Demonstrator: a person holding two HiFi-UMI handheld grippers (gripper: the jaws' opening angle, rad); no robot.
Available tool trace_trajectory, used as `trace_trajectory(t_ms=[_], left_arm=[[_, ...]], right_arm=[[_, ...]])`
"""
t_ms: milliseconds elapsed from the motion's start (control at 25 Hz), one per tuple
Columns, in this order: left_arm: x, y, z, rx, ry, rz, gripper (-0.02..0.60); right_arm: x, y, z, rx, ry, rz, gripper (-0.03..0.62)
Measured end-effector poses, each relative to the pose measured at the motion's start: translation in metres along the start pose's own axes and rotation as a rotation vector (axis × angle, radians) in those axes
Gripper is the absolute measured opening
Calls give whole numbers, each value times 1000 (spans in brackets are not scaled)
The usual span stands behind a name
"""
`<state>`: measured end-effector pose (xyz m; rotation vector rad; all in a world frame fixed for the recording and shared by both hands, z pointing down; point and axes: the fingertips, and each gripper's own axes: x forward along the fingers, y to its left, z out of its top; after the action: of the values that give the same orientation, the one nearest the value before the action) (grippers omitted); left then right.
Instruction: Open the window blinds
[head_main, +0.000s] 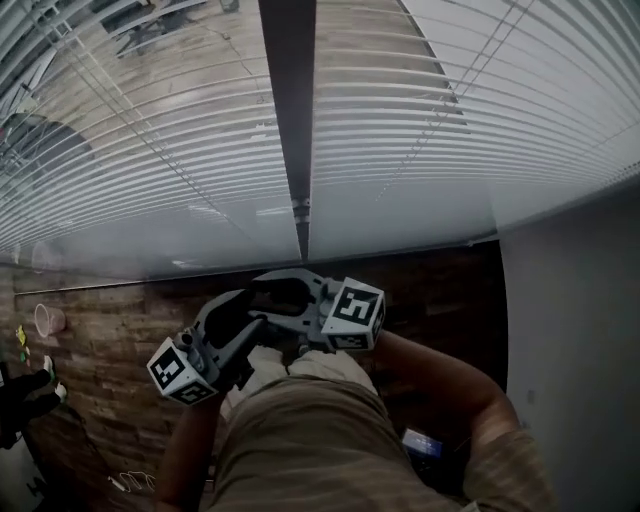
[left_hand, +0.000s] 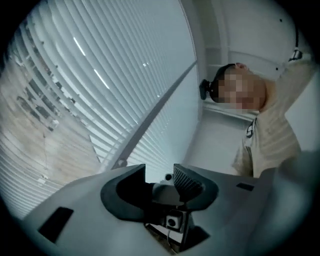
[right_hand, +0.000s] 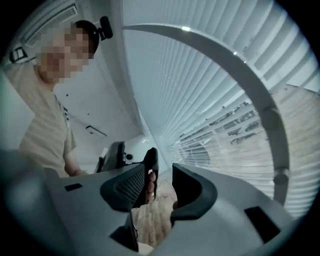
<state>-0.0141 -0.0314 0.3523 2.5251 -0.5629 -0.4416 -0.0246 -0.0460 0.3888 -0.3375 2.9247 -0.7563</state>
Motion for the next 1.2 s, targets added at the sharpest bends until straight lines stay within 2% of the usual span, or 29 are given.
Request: trace_trajectory(t_ms=[80,120,200,240,280,320,360,560,680,1040,1200], left_arm=[[-17,29,3,7,-41,116,172],[-27,46,4,21,-51,184,172],[-50,81,4,63,-42,320,169],[-63,94,7,80,-35,372,140],[-75,104,13,94,-36,410,53],[-85,110,20,107,-42,434,15],[-92,112,27,120,-49,444,15],[-103,108,39,135,-58,428,14],[-104,99,37,128,-38,388,15],[-157,47,55,164,24,298,14],[-188,22,57,178,32,273,14]], right_arm=[[-34,-28,10,74,-59,-98,176],[-52,-42,16,71,-79,-151,176],[-78,-63,24,-45,-53,-265,176],[-85,-69,26,-126,-15,-316,176],[-90,-71,28,-204,27,-357,176],[-94,-72,29,-271,67,-387,176],[-99,-71,30,-317,95,-411,176],[-120,-76,35,-352,115,-517,170],[-118,-76,41,-307,76,-565,166],[-76,-18,44,-263,20,-616,152],[-62,11,33,-277,33,-631,149]])
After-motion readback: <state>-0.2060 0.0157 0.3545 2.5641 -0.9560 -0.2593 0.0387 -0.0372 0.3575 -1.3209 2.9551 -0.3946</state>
